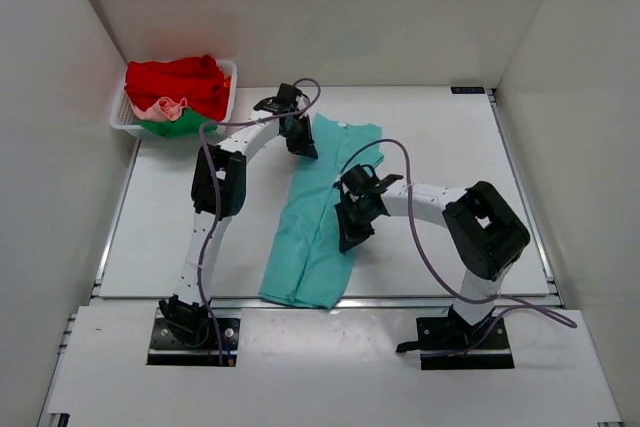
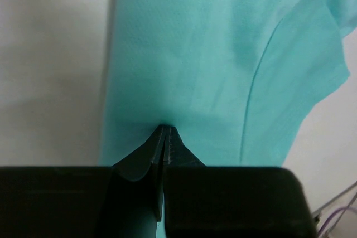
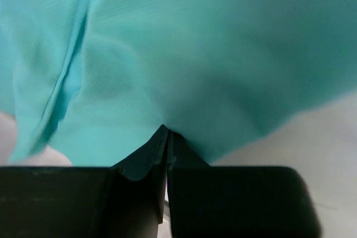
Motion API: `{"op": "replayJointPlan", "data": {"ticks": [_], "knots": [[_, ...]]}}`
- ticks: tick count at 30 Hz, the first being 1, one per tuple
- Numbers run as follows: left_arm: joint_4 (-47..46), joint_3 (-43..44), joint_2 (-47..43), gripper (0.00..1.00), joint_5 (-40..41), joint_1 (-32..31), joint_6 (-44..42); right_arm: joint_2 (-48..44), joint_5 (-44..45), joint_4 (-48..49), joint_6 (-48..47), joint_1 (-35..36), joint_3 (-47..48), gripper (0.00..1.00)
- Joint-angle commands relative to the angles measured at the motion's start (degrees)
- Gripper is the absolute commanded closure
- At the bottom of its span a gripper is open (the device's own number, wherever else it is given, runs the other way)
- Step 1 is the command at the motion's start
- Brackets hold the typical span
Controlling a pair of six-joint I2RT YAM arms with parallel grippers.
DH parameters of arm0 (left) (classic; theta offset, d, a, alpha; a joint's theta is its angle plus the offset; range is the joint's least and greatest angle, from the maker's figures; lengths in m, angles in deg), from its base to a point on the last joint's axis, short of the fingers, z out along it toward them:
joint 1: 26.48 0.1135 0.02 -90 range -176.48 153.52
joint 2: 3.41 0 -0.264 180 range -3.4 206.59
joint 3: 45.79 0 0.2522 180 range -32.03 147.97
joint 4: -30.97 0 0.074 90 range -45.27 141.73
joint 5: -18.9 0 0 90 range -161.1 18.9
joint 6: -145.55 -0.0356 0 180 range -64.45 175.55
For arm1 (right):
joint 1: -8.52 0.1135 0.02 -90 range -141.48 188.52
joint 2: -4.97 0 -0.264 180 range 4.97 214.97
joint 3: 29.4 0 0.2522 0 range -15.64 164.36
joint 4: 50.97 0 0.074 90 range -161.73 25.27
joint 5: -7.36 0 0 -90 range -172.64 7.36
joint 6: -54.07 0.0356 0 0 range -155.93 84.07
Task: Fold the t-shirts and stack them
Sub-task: Rotate the tshirt 90 degrees, then grab the bottom of the folded rectangular tshirt with both arms
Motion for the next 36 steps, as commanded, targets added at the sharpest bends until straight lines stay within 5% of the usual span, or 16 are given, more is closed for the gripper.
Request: {"op": "replayJointPlan", "data": {"ticks": [1, 10, 17, 20, 25, 29, 36], "knots": [[1.5, 5.8, 1.1, 0.96, 2.9, 1.5, 3.5, 2.1, 10.2, -9.2, -7.1, -4.9, 3.3, 1.00], [-2.8, 22.4, 9.5, 0.98, -3.4, 3.5, 12.1, 10.2, 13.5, -13.8, -17.8, -11.5, 19.0, 0.99], [-9.3, 23.4, -1.6, 0.90, -12.3, 2.1, 12.2, 3.7, 13.7, -15.3, -15.0, -7.3, 22.9, 0.73], [-10.1, 9.7, -14.0, 0.86, -10.7, 1.3, 9.5, -2.5, 9.5, -11.3, -9.3, -5.0, 16.7, 0.73], [-24.4, -39.9, -42.3, 0.67, -5.5, 2.3, 9.8, -14.0, 2.4, 1.4, 0.2, -1.8, 0.3, 0.85], [-27.1, -60.7, -59.0, 0.67, -2.3, 1.4, 8.9, -18.7, -2.3, 13.3, 6.1, 1.4, -10.8, 0.97], [-30.7, -88.4, -77.7, 0.66, 3.0, -6.1, 12.9, -22.0, -3.1, 24.5, 10.7, 2.6, -21.8, 1.00]]}}
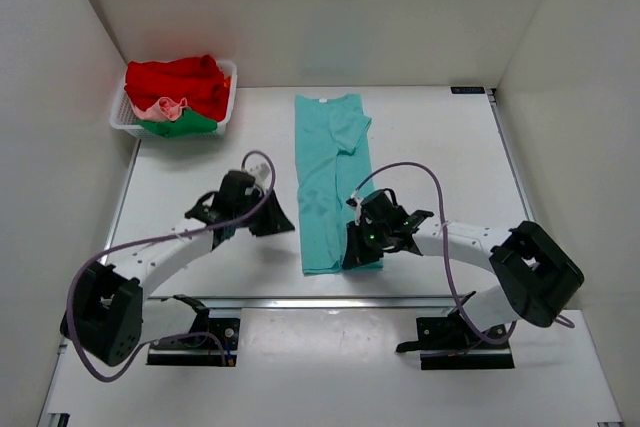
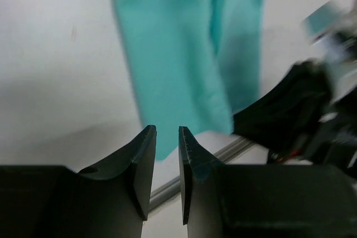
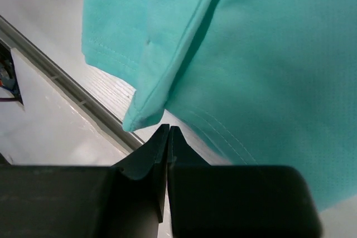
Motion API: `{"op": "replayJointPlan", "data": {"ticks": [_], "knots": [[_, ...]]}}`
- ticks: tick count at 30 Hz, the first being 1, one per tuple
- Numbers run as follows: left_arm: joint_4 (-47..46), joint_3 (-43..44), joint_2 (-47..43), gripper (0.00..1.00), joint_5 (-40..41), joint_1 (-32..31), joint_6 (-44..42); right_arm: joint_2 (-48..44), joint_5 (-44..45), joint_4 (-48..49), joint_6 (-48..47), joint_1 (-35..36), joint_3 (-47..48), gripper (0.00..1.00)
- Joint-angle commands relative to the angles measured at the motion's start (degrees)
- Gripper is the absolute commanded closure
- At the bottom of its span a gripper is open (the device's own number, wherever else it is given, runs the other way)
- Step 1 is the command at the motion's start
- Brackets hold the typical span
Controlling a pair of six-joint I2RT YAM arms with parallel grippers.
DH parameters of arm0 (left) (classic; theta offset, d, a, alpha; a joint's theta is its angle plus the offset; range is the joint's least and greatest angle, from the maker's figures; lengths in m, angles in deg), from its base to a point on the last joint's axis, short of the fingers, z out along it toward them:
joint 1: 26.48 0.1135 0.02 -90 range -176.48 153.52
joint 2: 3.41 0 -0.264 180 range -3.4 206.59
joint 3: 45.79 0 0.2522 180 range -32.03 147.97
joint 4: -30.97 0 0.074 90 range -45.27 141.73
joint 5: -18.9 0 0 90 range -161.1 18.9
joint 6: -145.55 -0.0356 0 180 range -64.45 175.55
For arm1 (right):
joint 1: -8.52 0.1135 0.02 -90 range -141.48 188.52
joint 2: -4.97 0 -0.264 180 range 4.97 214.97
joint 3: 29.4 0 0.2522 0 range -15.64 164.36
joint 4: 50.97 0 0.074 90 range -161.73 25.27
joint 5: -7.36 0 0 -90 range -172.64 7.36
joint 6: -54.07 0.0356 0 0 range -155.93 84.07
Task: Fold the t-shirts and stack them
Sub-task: Grab the bottom of the folded rectangular tshirt with both arms
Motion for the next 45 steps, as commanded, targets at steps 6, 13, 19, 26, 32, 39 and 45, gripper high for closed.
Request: {"op": "replayJointPlan", "data": {"ticks": [6, 13, 19, 26, 32, 39, 45], "knots": [[-4.0, -13.7, -12.5, 0.65, 3.2, -3.5, 4.1, -10.0, 3.1, 6.3, 6.0, 0.2, -2.2, 1.00], [-7.1, -16.4, -12.8, 0.67, 3.8, -6.5, 7.6, -8.6, -2.8, 17.7, 9.2, -1.8, -4.8, 0.99], [-7.1, -16.1, -9.0, 0.65, 7.6, -10.7, 9.0, -0.8, 2.0, 10.7, 8.9, -0.9, -4.4, 1.00], [-8.1, -14.7, -4.2, 0.59, 9.7, -15.5, 10.2, -1.8, 4.6, 5.6, 7.5, -0.6, -5.3, 1.00], [-7.0, -13.2, -1.9, 0.52, 13.3, -17.9, 10.7, -13.2, 5.9, 2.5, 7.4, -2.4, -3.9, 0.66], [-7.7, -12.2, 1.6, 0.49, 15.0, -20.2, 12.0, -24.3, 13.0, -14.2, 6.1, -13.2, -6.7, 0.50], [-8.7, -10.3, 5.5, 0.49, 15.3, -22.0, 13.3, -28.6, 11.3, -14.7, 8.7, -15.1, -15.1, 0.49]]}}
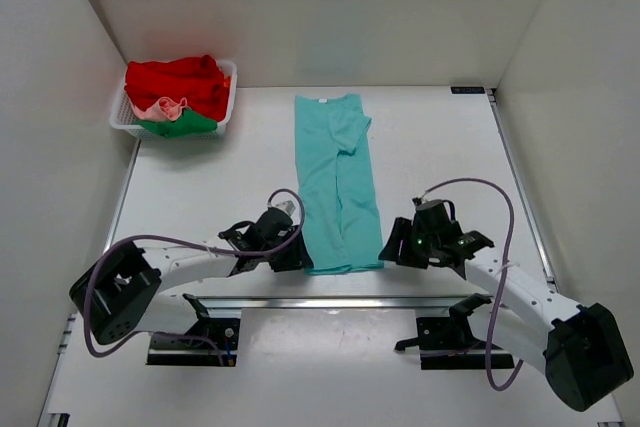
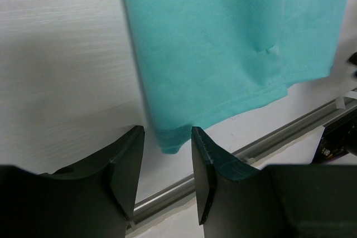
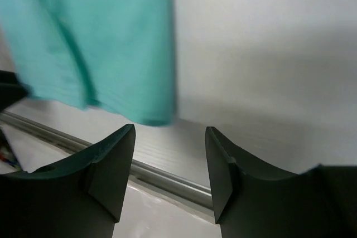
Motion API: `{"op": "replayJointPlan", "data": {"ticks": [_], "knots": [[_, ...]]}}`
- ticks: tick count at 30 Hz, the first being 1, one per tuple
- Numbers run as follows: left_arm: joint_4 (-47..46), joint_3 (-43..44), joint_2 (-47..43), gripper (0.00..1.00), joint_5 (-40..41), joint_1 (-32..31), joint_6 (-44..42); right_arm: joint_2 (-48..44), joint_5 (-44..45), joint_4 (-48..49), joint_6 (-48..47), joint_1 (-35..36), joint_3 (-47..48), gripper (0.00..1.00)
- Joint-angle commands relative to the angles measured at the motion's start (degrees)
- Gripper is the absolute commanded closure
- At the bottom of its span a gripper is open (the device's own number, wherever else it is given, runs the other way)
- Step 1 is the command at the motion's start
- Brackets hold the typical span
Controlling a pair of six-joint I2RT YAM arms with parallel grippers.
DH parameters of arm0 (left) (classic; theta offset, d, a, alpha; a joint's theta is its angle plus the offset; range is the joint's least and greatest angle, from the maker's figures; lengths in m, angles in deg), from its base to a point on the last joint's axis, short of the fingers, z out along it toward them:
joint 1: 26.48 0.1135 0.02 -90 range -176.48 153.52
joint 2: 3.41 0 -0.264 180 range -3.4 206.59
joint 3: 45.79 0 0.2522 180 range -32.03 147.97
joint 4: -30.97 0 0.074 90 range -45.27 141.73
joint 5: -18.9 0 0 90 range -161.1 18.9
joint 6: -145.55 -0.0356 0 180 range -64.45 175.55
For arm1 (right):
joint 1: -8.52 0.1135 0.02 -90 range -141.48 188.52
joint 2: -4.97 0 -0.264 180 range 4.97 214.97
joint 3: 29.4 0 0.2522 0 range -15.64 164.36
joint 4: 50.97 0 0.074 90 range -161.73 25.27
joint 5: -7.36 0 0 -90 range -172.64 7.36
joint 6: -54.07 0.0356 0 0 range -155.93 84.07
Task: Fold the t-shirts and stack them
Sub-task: Grab the bottom of the folded rectangular tshirt with both arms
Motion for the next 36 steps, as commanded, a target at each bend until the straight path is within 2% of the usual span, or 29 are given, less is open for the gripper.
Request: {"op": "replayJointPlan", "data": {"ticks": [1, 3, 8, 9, 11, 14, 16, 17, 18, 21, 28, 32, 36], "knots": [[-1.5, 1.9, 1.2, 0.49, 1.5, -1.3, 1.6, -1.0, -0.3, -1.7, 1.5, 1.3, -3.9, 0.49], [-1.5, 1.7, 2.0, 0.49, 1.5, -1.2, 1.8, -0.1, -1.0, 0.9, 3.2, 2.5, -5.5, 0.49], [-2.8, 1.2, 3.1, 0.61, 1.8, -1.6, 2.3, 3.6, -3.3, 8.7, 2.6, 3.4, -8.3, 0.49], [-2.7, 1.1, 3.0, 0.67, 1.7, -1.6, 2.1, 4.1, -3.9, 10.1, 2.2, 3.1, -8.3, 0.53], [-2.6, 0.4, 2.7, 0.79, 1.5, -1.6, 1.9, 5.4, -3.8, 11.0, 1.7, 3.3, -8.6, 0.54], [-3.0, -0.7, 1.9, 0.87, 1.7, -0.9, 1.8, 7.1, -5.4, 12.8, 1.1, 3.0, -9.1, 0.59], [-2.7, -1.0, 1.5, 0.92, 1.5, -1.3, 1.9, 8.1, -5.4, 13.5, 1.0, 3.6, -9.3, 0.71], [-2.6, -1.0, 1.4, 0.94, 1.4, -1.1, 1.5, 8.6, -5.3, 13.9, 1.2, 3.8, -9.3, 0.89], [-2.0, -1.5, 1.1, 0.96, 1.6, -1.3, 1.7, 8.2, -5.0, 14.0, 1.4, 4.4, -9.3, 1.00], [-1.5, -1.4, 0.2, 1.00, 1.5, -1.3, 1.2, 6.9, -4.0, 13.8, 2.8, 5.9, -10.4, 1.00], [2.2, -2.7, -2.6, 1.00, 0.1, -2.2, 1.3, 0.2, -2.3, 5.4, 5.2, 10.8, -11.2, 1.00], [5.2, -3.4, -6.3, 1.00, -0.1, -2.1, 1.3, -2.9, -4.5, -0.3, 4.6, 11.3, -9.3, 1.00], [8.2, 0.0, -8.6, 1.00, -1.0, -2.5, 1.0, -3.4, -6.5, -4.7, 2.2, 12.0, -4.9, 1.00]]}}
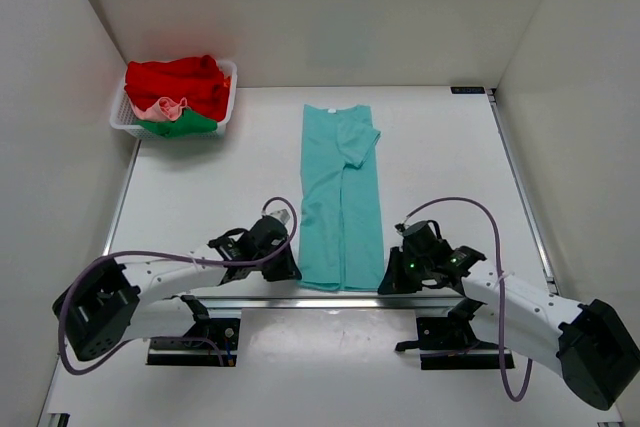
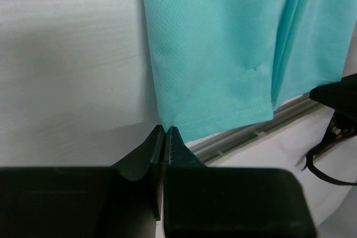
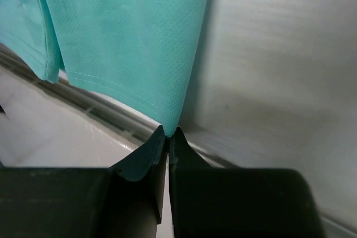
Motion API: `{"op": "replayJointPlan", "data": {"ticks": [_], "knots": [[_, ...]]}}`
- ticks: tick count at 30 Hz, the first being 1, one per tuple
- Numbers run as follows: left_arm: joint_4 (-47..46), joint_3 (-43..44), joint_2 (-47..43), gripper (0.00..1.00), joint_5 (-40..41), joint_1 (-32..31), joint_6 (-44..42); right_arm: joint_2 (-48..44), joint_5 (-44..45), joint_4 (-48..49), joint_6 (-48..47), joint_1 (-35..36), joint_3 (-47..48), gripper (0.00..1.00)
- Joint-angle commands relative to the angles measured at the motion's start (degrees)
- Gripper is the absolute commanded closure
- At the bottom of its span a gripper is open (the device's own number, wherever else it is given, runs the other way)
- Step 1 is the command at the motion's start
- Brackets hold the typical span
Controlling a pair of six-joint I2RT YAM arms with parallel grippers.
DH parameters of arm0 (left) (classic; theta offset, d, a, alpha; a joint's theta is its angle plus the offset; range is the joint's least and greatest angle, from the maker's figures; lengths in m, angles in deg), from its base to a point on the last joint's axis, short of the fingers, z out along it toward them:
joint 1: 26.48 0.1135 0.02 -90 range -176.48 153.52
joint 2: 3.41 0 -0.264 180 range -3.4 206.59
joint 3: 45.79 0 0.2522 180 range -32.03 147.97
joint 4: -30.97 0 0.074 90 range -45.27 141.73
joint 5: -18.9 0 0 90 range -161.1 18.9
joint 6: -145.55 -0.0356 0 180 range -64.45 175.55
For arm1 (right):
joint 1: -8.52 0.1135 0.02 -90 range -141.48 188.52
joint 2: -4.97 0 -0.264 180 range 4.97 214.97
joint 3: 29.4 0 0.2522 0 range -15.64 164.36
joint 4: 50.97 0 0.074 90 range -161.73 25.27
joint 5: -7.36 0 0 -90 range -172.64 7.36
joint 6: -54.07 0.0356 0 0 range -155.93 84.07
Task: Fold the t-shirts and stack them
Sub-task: Grab the bottom of the folded rectangular tshirt with both arms, then fold the folded rectangular tshirt in 1/3 of the way
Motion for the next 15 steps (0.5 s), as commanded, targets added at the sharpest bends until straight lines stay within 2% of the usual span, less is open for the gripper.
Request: {"op": "replayJointPlan", "data": {"ticks": [1, 7, 12, 15], "knots": [[3.4, 4.1, -2.8, 1.00, -1.3, 0.2, -1.2, 0.0, -1.9, -6.2, -3.5, 0.7, 6.1, 1.00], [6.0, 10.4, -1.4, 1.00, -5.2, 4.6, -3.3, 7.2, -6.1, -8.3, -10.8, -3.6, 16.6, 1.00], [7.2, 17.5, 0.9, 1.00, -7.4, 13.8, -7.1, 15.5, -7.1, -10.7, -17.3, -9.5, 28.0, 1.00], [7.9, 23.2, 5.9, 1.00, -9.9, 19.1, -9.6, 20.3, -7.8, -12.0, -21.7, -15.2, 34.2, 1.00]]}}
